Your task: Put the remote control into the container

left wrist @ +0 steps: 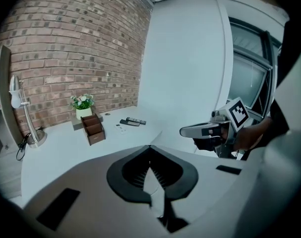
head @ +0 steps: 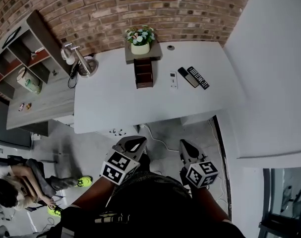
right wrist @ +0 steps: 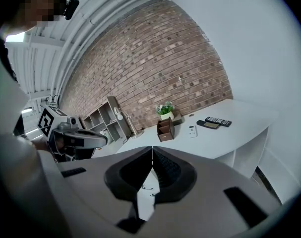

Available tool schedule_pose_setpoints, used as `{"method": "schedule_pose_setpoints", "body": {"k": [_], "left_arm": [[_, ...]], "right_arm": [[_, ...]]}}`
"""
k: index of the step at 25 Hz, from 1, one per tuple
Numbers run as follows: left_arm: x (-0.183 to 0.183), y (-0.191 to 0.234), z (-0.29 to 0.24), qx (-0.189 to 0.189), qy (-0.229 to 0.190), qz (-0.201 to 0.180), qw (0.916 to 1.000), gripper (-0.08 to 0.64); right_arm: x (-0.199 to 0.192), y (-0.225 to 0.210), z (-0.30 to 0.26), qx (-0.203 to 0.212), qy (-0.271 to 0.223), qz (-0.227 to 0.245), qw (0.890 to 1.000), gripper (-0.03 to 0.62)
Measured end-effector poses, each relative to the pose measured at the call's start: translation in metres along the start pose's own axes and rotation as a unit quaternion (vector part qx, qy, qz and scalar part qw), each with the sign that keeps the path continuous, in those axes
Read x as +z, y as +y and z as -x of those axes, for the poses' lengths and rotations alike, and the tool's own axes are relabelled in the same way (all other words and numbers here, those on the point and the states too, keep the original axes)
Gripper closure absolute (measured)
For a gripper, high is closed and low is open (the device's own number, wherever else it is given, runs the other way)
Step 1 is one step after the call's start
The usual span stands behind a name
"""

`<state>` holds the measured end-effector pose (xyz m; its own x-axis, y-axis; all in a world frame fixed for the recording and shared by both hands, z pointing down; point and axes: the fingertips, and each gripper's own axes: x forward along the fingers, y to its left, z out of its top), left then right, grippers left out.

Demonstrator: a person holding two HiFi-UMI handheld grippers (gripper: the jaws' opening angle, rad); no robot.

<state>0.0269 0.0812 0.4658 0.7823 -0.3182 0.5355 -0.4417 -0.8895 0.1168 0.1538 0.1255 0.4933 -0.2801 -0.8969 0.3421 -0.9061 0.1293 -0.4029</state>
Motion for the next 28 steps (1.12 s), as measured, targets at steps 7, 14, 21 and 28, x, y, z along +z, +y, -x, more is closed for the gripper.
{"method": "schedule_pose_setpoints", "body": {"k": [7,14,21,28], "left_arm": [[0.019,0.079,-0.027,0.015,0.008,0.019,0.9997,0.566],[0.024,0.139,-0.056,-0.005,0.037,0.013,0.9992,0.566],[0.032,0.182,-0.088,-0.050,0.041,0.007,0.9979,0.566],[0.040,0.208,-0.114,-0.066,0.035,0.012,0.9971,0.566]], "right_arm": [[0.018,-0.011,-0.073,0.014,0.073,0.027,0.997,0.583],[0.039,-0.023,-0.140,0.010,0.125,0.018,0.992,0.583],[0.064,-0.048,-0.195,-0.030,0.144,0.044,0.988,0.583],[0.073,-0.101,-0.231,-0.090,0.160,0.056,0.981,0.583]]}}
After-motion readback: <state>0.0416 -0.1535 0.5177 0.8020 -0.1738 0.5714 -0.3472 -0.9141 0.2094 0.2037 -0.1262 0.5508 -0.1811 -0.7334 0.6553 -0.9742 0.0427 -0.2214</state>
